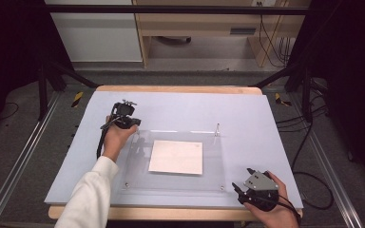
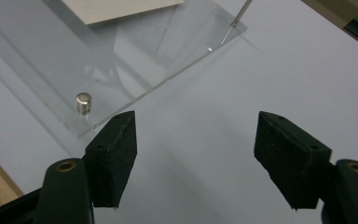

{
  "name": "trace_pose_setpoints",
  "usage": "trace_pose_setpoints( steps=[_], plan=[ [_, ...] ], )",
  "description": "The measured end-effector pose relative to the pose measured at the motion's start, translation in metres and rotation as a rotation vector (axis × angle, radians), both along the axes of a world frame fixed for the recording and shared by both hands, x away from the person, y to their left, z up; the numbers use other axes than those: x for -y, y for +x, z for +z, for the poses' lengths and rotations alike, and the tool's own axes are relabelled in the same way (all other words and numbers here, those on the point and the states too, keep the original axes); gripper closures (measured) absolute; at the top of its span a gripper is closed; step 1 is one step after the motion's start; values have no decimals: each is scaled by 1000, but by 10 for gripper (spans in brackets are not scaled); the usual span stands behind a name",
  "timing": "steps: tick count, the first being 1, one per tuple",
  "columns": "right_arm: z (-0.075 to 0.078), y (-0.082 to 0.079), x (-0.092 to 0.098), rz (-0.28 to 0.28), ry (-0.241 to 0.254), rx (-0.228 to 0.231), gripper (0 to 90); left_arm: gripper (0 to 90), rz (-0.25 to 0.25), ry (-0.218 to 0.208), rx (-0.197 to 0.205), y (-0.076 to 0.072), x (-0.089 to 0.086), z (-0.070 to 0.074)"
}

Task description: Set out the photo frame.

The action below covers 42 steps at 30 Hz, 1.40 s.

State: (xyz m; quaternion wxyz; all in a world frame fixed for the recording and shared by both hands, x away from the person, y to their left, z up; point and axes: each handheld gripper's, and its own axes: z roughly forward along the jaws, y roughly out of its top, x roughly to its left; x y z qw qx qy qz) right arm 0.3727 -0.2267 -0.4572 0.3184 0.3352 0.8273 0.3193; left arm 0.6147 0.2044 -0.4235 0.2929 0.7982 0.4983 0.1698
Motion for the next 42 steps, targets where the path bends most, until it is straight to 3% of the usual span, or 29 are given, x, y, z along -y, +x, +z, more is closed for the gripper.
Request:
trace_pose_setpoints(
  steps=[15,28,42],
  plan=[
    [-17,-4,-19,109,-88,-76,309,853,-1,3,-15,6,-1,0],
    [-12,-1,-31,141,-87,-42,345,851,-10,-12,-11,6,-2,-1],
    [-6,1,-41,171,-101,32,404,848,-22,-9,-16,9,-3,-1]
  ],
)
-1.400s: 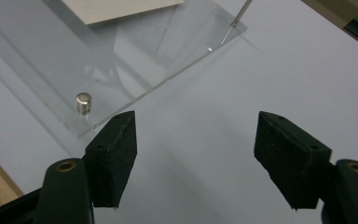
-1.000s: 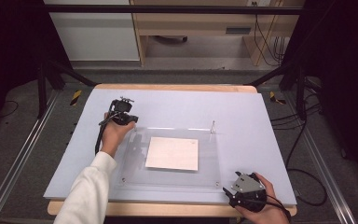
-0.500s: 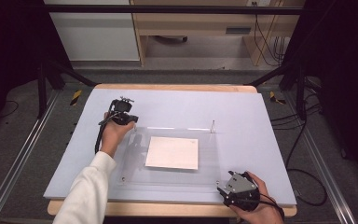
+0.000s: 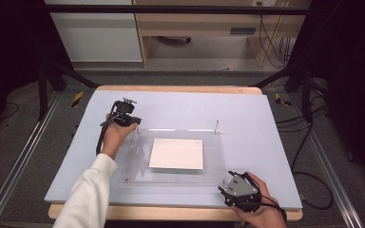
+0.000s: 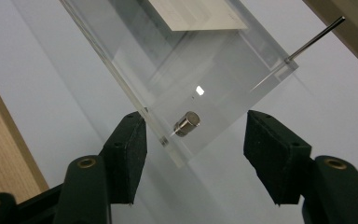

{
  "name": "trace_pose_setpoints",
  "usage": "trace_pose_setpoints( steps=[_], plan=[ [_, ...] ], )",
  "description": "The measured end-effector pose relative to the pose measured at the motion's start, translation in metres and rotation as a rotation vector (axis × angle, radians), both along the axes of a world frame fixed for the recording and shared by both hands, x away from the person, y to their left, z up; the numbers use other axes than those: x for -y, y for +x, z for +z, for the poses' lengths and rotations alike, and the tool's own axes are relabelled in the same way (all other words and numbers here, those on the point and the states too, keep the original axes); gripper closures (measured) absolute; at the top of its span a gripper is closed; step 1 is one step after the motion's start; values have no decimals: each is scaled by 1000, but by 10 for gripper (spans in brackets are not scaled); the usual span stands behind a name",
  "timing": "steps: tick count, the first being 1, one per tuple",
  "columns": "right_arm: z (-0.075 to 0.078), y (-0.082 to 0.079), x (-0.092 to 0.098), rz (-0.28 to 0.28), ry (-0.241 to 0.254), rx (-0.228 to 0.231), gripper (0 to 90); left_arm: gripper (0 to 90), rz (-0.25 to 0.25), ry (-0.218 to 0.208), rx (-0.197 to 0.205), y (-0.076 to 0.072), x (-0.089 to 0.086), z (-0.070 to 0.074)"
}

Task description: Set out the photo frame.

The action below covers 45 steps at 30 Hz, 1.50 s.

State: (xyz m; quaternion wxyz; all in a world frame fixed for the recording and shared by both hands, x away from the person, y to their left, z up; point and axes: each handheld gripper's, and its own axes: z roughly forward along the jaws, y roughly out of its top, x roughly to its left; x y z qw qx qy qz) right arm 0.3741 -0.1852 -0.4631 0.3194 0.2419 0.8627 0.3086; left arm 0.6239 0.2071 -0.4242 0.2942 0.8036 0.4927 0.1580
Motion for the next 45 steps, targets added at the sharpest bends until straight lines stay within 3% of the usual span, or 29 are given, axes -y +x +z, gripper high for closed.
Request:
trace_pose_setpoints(
  steps=[7,13,16,19,24,26,33,35,38,45],
  plan=[
    [2,0,-1,16,5,2,460,845,-10,-1,5,0,0,0],
    [3,1,-2,12,4,3,510,830,-26,14,48,-5,-1,-2],
    [3,2,-1,10,5,5,510,755,-37,40,84,-8,-3,-5],
    [4,1,-1,10,9,7,511,670,-47,19,151,-16,-5,-2],
    [5,1,-1,5,19,8,512,522,-115,19,261,-50,-10,15],
    [5,1,-1,6,21,7,512,480,-148,-3,288,-68,-13,19],
    [5,0,-2,2,15,11,513,340,-271,-8,342,-134,-15,20],
    [6,0,-2,1,20,14,513,303,-309,25,358,-147,-14,24],
    [7,0,-1,-4,31,19,515,258,-329,-4,376,-161,-14,27],
    [7,0,-1,-7,36,18,515,162,-377,16,421,-190,-5,27]
  ],
)
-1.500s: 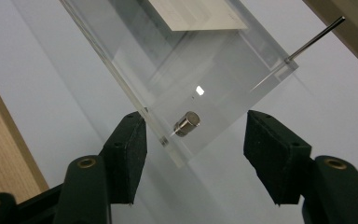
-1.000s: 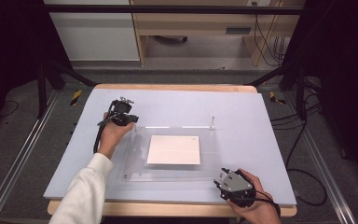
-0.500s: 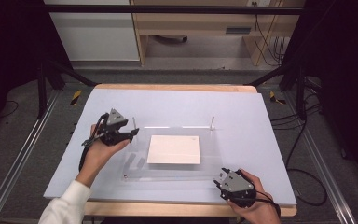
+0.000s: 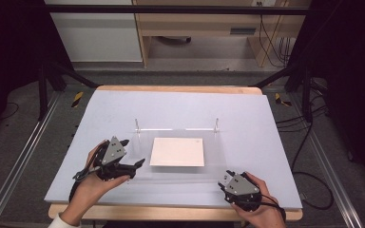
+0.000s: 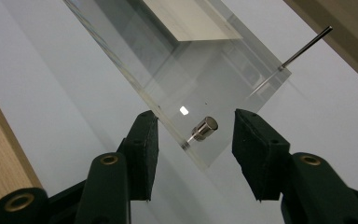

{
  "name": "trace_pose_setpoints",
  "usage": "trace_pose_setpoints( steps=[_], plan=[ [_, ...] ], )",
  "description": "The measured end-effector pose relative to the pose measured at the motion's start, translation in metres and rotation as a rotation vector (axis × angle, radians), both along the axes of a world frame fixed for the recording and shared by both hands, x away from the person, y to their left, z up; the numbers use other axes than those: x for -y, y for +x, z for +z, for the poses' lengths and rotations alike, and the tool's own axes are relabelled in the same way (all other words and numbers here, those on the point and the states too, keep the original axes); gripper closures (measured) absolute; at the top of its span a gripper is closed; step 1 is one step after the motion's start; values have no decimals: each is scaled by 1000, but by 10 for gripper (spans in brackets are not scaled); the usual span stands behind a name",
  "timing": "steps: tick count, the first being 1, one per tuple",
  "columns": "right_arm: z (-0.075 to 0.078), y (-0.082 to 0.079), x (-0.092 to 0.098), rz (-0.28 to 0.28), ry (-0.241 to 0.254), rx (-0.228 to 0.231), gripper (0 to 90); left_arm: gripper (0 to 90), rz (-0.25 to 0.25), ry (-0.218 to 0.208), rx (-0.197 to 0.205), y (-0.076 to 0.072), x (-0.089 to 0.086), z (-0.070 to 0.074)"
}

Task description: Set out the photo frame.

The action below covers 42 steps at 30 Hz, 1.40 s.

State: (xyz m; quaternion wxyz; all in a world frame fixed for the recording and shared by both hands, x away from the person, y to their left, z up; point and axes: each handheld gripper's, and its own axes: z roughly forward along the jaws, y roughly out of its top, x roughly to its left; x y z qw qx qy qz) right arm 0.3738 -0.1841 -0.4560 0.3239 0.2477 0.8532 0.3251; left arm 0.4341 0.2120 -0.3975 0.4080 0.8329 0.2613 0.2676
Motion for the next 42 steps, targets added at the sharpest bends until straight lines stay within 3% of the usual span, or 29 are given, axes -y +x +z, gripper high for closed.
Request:
trace_pose_setpoints(
  steps=[4,7,12,14,16,18,25,30,35,42],
  plan=[
    [1,0,1,-4,11,3,515,150,-30,33,14,-14,-1,-5],
    [1,0,0,-8,9,1,515,133,-44,15,5,-24,-3,-8],
    [0,0,0,-9,4,-3,514,112,-83,30,14,-38,0,-10],
    [1,0,0,-9,8,-3,514,112,-91,50,18,-39,3,-16],
    [1,0,0,-12,13,-2,514,112,-112,108,13,-39,5,-23],
    [2,0,0,-13,19,0,514,113,-125,139,10,-40,8,-28],
    [3,0,1,-15,34,2,514,134,-168,195,29,-42,15,-34],
    [6,1,2,-24,56,2,514,167,-186,242,29,-43,18,-41],
    [8,1,3,-28,68,1,513,240,-198,283,56,-42,22,-44],
    [9,1,4,-31,75,2,513,415,-174,281,65,-37,20,-45]
  ],
)
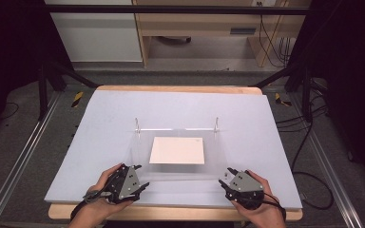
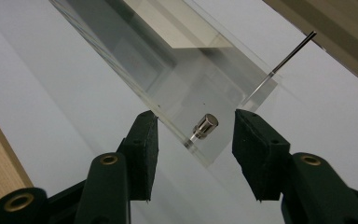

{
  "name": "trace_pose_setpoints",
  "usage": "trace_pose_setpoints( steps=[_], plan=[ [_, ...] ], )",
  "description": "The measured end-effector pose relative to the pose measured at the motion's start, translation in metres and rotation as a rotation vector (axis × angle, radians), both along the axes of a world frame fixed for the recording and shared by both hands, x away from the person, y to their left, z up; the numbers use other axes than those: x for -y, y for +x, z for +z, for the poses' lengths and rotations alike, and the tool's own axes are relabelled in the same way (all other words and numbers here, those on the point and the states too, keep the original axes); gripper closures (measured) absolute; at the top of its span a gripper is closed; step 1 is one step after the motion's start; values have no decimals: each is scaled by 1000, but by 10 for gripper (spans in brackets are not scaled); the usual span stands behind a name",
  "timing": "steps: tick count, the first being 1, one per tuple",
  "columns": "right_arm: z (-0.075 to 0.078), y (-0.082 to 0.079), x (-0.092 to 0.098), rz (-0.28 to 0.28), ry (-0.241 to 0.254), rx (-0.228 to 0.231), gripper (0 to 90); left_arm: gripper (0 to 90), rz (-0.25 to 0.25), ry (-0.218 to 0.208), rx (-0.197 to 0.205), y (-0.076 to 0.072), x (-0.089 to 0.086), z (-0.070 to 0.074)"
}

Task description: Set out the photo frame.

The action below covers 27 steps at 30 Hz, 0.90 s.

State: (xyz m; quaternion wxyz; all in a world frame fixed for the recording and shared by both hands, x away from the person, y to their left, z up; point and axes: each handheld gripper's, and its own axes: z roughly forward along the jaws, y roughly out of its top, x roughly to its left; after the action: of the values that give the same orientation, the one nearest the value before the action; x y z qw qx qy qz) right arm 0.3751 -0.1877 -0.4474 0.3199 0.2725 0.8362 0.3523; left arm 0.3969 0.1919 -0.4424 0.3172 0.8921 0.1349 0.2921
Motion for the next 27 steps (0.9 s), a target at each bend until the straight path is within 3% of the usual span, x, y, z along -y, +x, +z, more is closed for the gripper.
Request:
trace_pose_setpoints(
  steps=[3,6,11,21,23,27],
  plan=[
    [0,0,0,0,6,2,514,489,0,-12,-1,0,-1,2],
    [1,0,1,-2,19,2,514,506,2,-8,15,-1,1,2],
    [0,0,0,0,6,-2,514,459,1,-5,16,0,5,0],
    [1,0,1,0,16,2,515,489,1,10,36,2,11,-1],
    [1,0,1,-2,16,3,515,487,9,-8,33,2,12,-2],
    [1,0,1,-1,14,0,515,457,14,-3,31,3,13,-4]
  ],
)
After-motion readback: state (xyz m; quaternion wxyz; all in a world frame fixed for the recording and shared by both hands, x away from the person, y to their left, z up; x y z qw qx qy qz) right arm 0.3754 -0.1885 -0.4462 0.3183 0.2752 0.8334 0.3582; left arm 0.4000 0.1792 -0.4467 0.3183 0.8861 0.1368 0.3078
